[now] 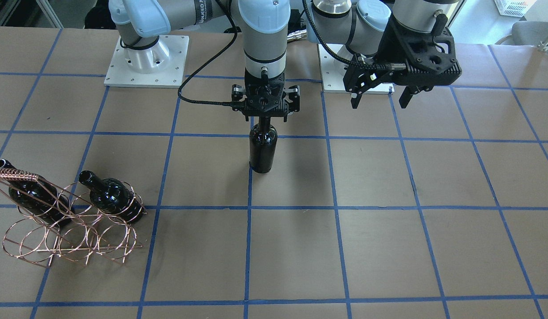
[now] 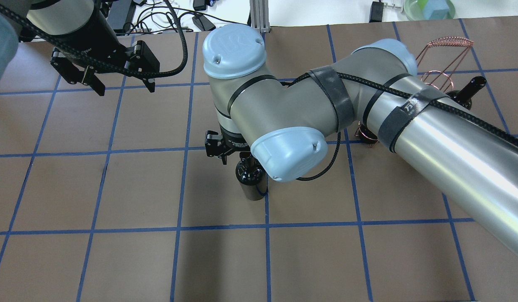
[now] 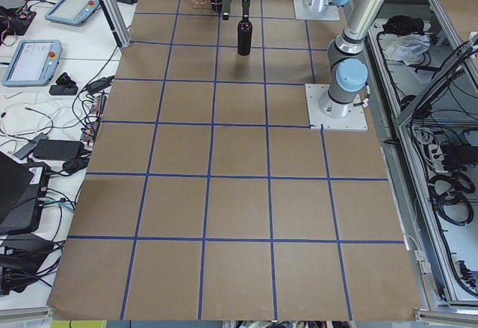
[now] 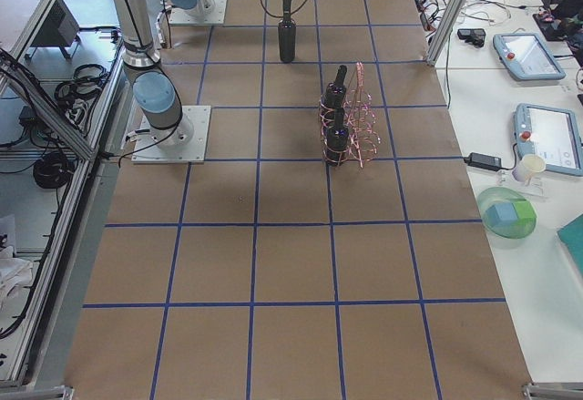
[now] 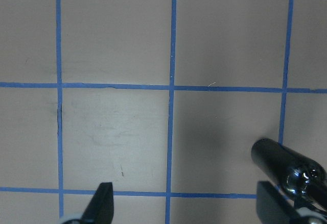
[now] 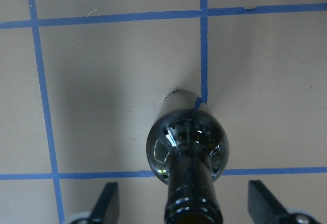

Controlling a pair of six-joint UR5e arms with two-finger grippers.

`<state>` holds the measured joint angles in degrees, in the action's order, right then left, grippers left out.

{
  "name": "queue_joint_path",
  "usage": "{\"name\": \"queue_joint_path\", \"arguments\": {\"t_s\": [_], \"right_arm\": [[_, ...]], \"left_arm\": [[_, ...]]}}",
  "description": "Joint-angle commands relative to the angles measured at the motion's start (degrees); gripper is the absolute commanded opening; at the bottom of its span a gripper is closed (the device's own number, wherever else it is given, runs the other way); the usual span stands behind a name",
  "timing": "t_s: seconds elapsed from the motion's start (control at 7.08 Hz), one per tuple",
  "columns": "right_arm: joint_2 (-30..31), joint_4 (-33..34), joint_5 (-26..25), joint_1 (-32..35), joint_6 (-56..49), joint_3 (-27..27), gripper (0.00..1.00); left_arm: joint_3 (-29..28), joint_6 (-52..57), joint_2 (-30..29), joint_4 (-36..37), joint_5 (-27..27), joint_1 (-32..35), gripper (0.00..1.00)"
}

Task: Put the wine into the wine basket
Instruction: 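Lower the right gripper onto the bottle neck and grasp it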

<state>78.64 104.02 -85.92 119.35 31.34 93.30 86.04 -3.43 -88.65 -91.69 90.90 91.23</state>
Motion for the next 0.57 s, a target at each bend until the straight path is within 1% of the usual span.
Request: {"name": "queue_joint_path", "arguments": {"t_s": [0.0, 0.14, 0.28, 0.42], "right_arm": [[0.0, 0.2, 0.2, 0.0, -0.1, 0.0, 0.73], [-0.1, 0.4, 0.2, 0.0, -0.3, 0.0, 0.7], [-0.1, 0.4, 0.1, 0.0, -0.7, 0.0, 0.53], [-0.1, 0.1, 0.1, 0.0, -0.7, 0.0, 0.49]], "left_arm": [[0.3, 0.0, 0.1, 0.0, 0.1, 0.0, 0.97], [0.4, 0.0, 0.1, 0.0, -0.1, 0.0, 0.97], [0.5, 0.0, 0.1, 0.1, -0.1, 0.0, 0.98], [0.5, 0.0, 0.1, 0.1, -0.2, 0.0, 0.98]]}}
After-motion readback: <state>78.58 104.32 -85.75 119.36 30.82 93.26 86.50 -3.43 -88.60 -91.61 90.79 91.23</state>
